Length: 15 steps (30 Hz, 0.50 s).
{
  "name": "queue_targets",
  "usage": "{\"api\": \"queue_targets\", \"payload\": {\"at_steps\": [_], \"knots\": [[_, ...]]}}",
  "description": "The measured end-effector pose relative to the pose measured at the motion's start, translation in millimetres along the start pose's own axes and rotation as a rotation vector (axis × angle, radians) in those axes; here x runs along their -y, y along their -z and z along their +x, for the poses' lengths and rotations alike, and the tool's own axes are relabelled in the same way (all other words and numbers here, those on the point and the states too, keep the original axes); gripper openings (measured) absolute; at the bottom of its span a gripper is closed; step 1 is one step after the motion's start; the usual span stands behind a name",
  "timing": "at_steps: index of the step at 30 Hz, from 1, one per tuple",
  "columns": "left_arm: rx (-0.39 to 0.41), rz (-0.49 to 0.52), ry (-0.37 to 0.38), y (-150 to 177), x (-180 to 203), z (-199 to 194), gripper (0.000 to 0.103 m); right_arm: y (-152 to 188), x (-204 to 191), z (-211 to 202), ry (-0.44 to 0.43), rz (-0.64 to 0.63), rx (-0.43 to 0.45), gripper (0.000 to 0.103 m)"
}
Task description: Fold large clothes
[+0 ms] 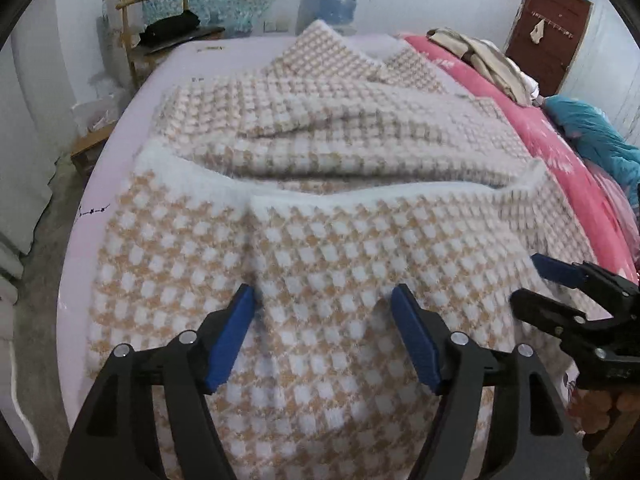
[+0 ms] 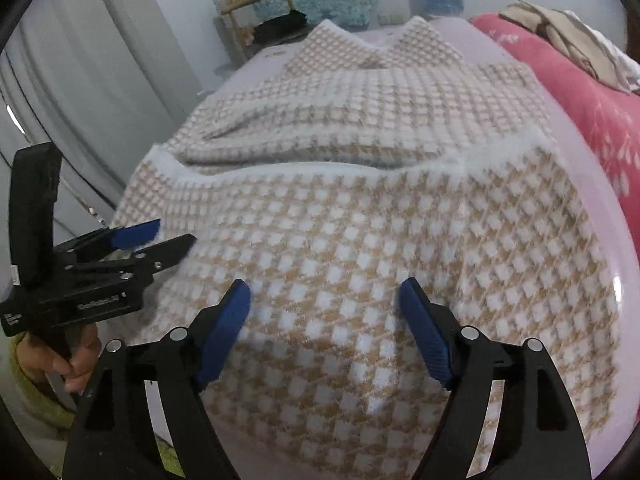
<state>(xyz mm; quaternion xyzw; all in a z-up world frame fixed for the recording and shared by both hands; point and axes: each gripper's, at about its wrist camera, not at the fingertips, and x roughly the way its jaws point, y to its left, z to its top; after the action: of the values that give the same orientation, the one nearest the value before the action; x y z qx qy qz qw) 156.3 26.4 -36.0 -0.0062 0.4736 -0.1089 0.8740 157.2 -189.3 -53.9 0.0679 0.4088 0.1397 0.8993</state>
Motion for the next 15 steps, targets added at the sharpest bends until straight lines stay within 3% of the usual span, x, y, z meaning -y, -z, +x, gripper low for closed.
{"api": "queue_targets", "payload": {"at_steps": [6,9,15], "knots": [[-0.008,-0.012,0.0,-3.3,5.1,4.0,0.071,-12.5,4.9,-16.0,0.001,0.02,0.054,0.075],[-0.013,-0.023,-0.001,-3.5,4.5,4.7,0.072,-13.3,7.4,-2.1,0.05,0.018,0.012,0.076],[-0.021,-0.031,-0.006,-4.4,4.5,5.3,0.072,-11.0,10.9,4.8,0.03,0.048,0.003,0.078]]}}
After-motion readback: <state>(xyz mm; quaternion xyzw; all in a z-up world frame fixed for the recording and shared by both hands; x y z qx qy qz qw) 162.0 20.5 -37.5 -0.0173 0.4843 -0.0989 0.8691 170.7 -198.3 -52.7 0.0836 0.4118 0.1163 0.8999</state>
